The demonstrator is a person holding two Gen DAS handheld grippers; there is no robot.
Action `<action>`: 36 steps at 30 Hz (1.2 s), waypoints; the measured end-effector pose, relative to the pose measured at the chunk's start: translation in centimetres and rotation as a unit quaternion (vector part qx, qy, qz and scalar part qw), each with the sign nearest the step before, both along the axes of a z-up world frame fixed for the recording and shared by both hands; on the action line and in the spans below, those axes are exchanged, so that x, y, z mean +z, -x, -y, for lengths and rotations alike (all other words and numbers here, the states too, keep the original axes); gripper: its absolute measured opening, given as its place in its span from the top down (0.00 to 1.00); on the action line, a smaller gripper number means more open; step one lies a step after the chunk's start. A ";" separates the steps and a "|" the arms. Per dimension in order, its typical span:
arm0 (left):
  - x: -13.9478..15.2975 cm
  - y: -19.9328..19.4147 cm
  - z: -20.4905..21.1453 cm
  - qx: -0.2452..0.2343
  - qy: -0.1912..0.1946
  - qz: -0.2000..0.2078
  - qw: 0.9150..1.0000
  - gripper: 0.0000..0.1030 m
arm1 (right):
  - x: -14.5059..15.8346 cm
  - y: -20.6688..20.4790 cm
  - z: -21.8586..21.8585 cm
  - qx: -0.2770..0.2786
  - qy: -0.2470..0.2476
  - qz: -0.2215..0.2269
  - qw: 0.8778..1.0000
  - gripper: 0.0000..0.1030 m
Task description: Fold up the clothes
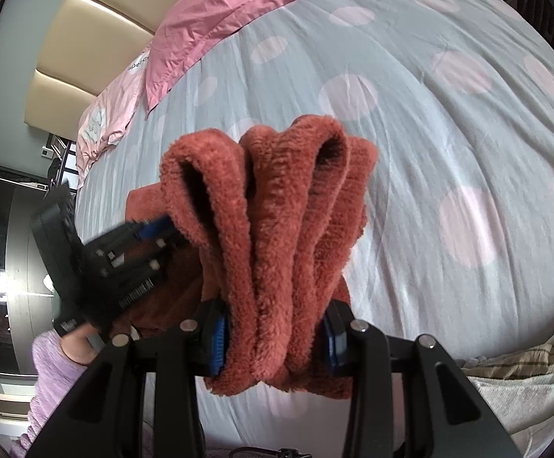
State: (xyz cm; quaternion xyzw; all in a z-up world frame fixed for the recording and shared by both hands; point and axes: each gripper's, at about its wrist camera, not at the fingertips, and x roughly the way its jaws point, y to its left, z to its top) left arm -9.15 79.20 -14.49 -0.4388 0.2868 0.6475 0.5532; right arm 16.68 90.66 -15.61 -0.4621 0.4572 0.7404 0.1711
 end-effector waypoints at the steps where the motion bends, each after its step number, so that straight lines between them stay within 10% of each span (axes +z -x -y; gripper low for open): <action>1: -0.5 0.3 -0.5 0.001 0.007 0.002 1.000 0.71 | 0.0 -0.1 0.0 -0.001 0.000 -0.001 1.000 0.64; 12: -4.7 1.7 -4.8 0.018 0.047 -0.005 0.999 0.71 | -1.0 -0.4 -0.4 -0.005 0.011 -0.001 1.000 0.64; 24: 1.1 -3.8 7.0 -0.019 -0.011 0.026 0.999 0.71 | -1.4 -1.2 -0.5 -0.030 0.023 -0.003 0.999 0.64; 36: -3.2 -5.6 8.2 -0.022 0.042 0.075 0.996 0.71 | -0.6 -1.0 0.4 -0.041 0.024 -0.005 0.999 0.64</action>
